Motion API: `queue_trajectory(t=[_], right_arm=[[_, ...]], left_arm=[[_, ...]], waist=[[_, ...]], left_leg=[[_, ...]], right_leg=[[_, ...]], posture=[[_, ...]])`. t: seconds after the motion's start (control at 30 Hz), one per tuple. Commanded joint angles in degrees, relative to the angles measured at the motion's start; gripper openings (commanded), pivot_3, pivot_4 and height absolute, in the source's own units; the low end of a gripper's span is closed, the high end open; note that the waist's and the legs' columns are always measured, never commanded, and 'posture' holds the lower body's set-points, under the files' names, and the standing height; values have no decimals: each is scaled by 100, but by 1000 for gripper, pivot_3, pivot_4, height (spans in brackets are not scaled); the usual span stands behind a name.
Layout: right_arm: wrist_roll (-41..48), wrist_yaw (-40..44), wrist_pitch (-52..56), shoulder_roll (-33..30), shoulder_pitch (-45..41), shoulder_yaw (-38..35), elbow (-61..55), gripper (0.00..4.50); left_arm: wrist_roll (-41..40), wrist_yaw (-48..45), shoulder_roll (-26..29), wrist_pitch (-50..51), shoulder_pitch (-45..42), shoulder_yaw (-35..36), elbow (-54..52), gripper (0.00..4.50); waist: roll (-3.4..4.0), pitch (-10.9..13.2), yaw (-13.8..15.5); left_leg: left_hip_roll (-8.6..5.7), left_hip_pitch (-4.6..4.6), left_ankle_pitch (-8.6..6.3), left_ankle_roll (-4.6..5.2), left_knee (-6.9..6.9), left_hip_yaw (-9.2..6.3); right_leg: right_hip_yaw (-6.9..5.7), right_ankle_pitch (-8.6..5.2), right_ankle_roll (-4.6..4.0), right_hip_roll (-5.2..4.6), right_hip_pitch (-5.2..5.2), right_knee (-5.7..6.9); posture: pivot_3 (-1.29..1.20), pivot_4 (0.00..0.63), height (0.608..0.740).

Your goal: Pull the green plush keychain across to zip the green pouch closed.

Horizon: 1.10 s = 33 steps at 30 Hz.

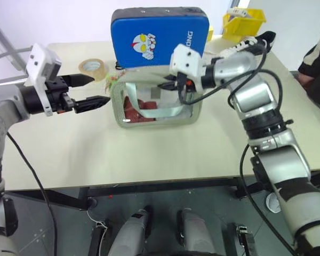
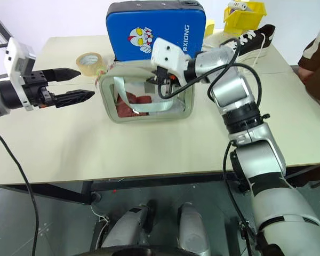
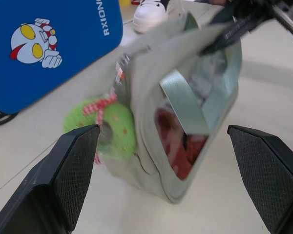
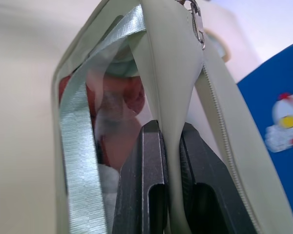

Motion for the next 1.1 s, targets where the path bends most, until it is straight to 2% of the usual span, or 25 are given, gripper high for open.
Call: queue_trajectory(t=[0.03,0.2,0.27,0.3,0.4,0.6,0.67,0.77,0.9,1.0,1.1], right_arm=[[135,-185,622,30,236,-43,-944,26],[218,-311,1367,46,554,20,-1580,26],[464,-404,1818,123,452,-191,-1755,812],[583,-442,2021,95,341,-340,-1812,1042],[754,-297,2133,-379,224,-574,-2047,2525],[1143,23,2309,-1324,348,-808,-2602,2525],[1289,149,2378,-1628,593,-840,-2812,2525],[1344,113,2266,-1771,950,-746,-2907,2525],[1147,-142,1823,-1644,1142,-564,-2521,2525],[1036,-263,1500,-1544,1220,-447,-2228,1721],[1006,-269,1341,-1520,1252,-384,-2156,132]], left_arm=[[-5,5,8,-127,-157,70,-54,4500],[26,-24,1,-157,-233,16,26,4500],[47,-59,5,-190,-263,-24,79,4500],[69,-87,7,-224,-282,-56,124,4500],[180,-157,49,-351,-335,-109,343,4500],[645,-145,126,-861,-339,-82,1249,4500],[860,21,-15,-1108,-417,-138,1659,4500],[1056,114,-245,-1350,-566,-261,2013,4500],[1280,64,-515,-1569,-715,-448,2215,4500],[1447,52,-681,-1742,-866,-578,2441,4500],[1610,-2,-762,-1916,-934,-712,2605,4500]], waist=[[0,0,4],[-2,-1,7],[-2,-1,2],[-2,-1,3],[-2,-1,18],[-4,-2,27],[-4,-2,17],[-7,-4,19],[-7,-4,10],[-9,-4,11],[-8,-4,5]], left_leg=[[0,0,0,0,0,1],[0,0,0,0,2,3],[1,0,0,0,2,6],[2,0,0,0,3,7],[1,0,0,0,3,9],[2,-2,-3,5,2,19],[2,-2,-4,7,2,28],[2,-2,-8,13,3,35],[2,-4,-9,16,7,49],[2,-3,-11,20,8,56],[2,-2,-12,25,8,58]], right_leg=[[1,0,0,-1,0,0],[2,0,-1,-3,1,-1],[3,1,-4,-4,2,-1],[3,1,-4,-4,2,-1],[3,1,-4,-4,1,-2],[3,1,-4,-15,4,-13],[3,1,-5,-21,2,-13],[4,0,-5,-26,5,-20],[12,2,-6,-28,7,-27],[16,5,-1,-27,6,-29],[17,7,2,-26,6,-31]], posture=[[0,150,740],[0,150,740],[0,150,740],[0,150,740],[0,150,740],[0,150,740],[0,150,740],[0,150,740],[0,150,740],[0,150,740],[0,150,740]])
